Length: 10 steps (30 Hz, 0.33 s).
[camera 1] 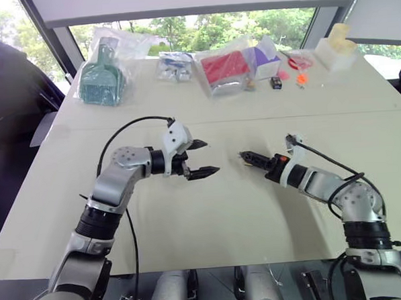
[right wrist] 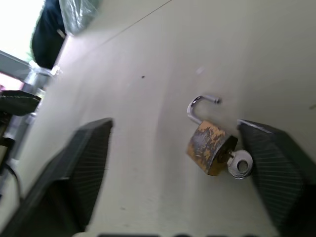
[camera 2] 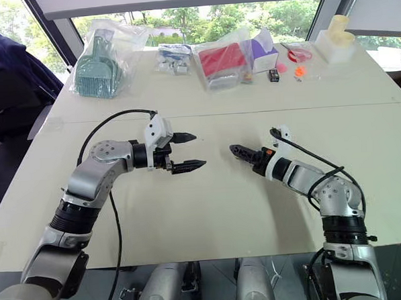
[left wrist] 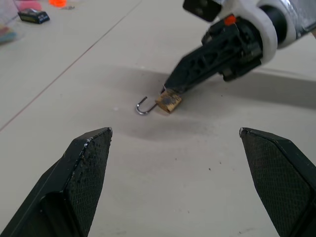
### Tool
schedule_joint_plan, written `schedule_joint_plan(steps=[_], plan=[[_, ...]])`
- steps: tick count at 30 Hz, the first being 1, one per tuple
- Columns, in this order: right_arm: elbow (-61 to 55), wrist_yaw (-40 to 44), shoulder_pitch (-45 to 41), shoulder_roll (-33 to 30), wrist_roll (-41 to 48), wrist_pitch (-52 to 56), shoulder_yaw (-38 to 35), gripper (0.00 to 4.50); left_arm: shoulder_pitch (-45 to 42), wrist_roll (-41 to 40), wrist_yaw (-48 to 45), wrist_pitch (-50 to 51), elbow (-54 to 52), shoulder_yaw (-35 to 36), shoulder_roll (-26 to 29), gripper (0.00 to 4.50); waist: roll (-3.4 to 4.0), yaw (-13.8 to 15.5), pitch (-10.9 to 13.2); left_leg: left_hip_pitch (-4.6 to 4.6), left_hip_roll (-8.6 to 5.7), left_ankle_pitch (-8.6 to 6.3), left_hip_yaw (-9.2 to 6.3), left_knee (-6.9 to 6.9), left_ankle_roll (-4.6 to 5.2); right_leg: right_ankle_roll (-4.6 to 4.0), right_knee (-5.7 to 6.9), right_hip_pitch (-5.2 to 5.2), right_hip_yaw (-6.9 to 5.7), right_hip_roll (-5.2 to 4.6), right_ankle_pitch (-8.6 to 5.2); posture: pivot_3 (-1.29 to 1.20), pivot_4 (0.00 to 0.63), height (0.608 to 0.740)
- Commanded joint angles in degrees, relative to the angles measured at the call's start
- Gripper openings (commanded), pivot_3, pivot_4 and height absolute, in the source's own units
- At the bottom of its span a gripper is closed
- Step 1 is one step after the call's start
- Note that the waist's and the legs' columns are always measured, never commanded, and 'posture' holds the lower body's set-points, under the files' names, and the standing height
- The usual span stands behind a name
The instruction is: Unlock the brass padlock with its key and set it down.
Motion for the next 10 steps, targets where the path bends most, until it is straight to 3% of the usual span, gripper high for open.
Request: schedule_joint_plan(steps=[1,6,10], plan=[[-8.86,5.66,3.65,-4.52,-0.04,-0.44,-4.14,4.44,-0.02,-1.39,-0.47,0.58,-2.7,0.44,0.57,4.32,-0.01,-0.18,0.0,0.0,0.0,-0.01,0.0,0.0,0.02,-0.01,-0.02,0.01,0.0,0.0,-0.01,0.0,0.15,0.735],[-21.44,14.76,17.97,-14.08,-2.86,-2.11,-10.67,4.44,1.47,-3.96,0.26,3.78,-4.37,1.42,0.18,4.32,-0.01,-0.17,0.0,0.02,0.03,-0.16,-0.01,-0.03,0.27,0.05,-0.02,0.02,0.0,0.02,0.01,0.0,0.15,0.735],[-28.04,17.39,27.03,-16.76,-3.8,-2.83,-15.94,4.44,2.88,-5.06,1.2,7.11,-5.46,1.61,1.07,4.32,-0.06,-0.16,0.01,0.06,0.04,-0.17,-0.02,-0.01,0.27,-0.11,-0.03,0.04,0.0,0.01,-0.09,0.0,0.15,0.735]])
